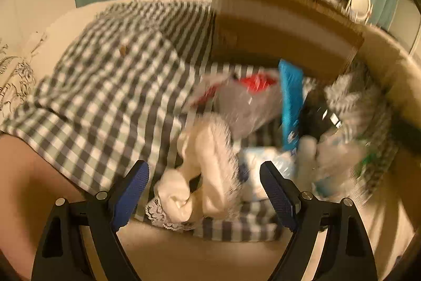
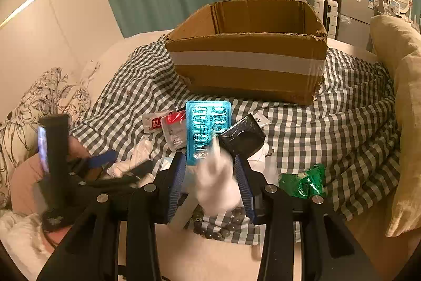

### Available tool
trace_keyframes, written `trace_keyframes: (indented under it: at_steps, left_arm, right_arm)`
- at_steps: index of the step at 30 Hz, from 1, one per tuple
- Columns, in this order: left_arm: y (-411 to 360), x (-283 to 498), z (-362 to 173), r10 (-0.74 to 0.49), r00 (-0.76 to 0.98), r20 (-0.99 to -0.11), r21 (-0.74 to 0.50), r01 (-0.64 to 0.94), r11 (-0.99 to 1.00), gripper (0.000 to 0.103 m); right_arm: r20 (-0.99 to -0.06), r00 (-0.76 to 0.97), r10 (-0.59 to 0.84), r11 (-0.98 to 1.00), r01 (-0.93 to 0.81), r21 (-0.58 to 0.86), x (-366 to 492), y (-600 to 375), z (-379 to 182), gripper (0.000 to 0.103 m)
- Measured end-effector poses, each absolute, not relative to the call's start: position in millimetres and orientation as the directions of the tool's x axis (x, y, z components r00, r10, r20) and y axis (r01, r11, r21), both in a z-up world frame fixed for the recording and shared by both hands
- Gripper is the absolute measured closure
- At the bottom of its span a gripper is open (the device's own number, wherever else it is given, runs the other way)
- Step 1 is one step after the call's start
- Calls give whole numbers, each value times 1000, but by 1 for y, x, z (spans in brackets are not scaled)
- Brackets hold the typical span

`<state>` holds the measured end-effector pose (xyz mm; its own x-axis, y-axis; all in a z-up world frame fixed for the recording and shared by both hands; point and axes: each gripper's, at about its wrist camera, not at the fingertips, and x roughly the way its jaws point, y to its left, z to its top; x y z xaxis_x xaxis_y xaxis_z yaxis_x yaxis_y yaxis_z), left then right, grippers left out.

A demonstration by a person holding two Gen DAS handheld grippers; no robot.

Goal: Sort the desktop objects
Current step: 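Lift the lace cloth and bunny figure with both grippers toward the cardboard box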

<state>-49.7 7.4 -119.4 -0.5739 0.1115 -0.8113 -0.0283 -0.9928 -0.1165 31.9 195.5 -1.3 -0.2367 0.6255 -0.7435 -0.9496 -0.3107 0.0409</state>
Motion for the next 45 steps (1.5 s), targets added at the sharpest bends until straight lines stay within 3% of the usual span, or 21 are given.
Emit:
trace_keyframes:
  at_steps: [2,4,5,6,10,13,15,20,23,37,45]
  left_arm:
    - [9,-52,-132,104,-554,-826,-105,-30,-994,18]
    - [8,-54,-138,133,-543,-829,-132,-40,-990,39]
    - [9,-55,-139,166,-531,-831,-161,-57,-985,59]
    - [11,-55,-138,176,-527,-831,-165,-68,-984,69]
    - [20,-50,-135,156,-543,-825,-122,-99,-988,73]
    - [19,-51,-135,167,-538,-826,-138,-94,-986,74]
    - [15,-49,-134,168,-540,-825,-140,-92,-986,74]
    - [14,-45,-128,160,-552,-819,-122,-105,-987,81]
    - [17,-42,-122,149,-572,-806,-100,-117,-988,83]
    - [29,-24,-66,177,-657,-732,-96,-157,-983,83]
    - [49,-28,-19,222,-698,-680,-102,-209,-973,83]
  right_arm:
    - [-746,-234,624,-307,-951,41,32,196,-3,64]
    - [-750,-229,621,-302,-953,42,33,196,-5,64]
    - [-755,-226,615,-301,-953,40,33,197,-7,64]
    - [-760,-224,610,-302,-953,38,33,198,-9,64]
    - [-784,-218,581,-285,-957,55,39,201,-23,64]
    - [-810,-225,542,-269,-959,87,43,204,-40,48]
    - [-821,-222,526,-257,-962,95,44,206,-51,46]
    - [-853,-210,478,-269,-959,86,34,210,-75,46]
    - [-865,-191,465,-277,-959,63,29,212,-82,63]
    - [-780,-191,596,-298,-955,7,27,181,-27,63]
    - [-716,-240,655,-303,-952,42,32,179,19,63]
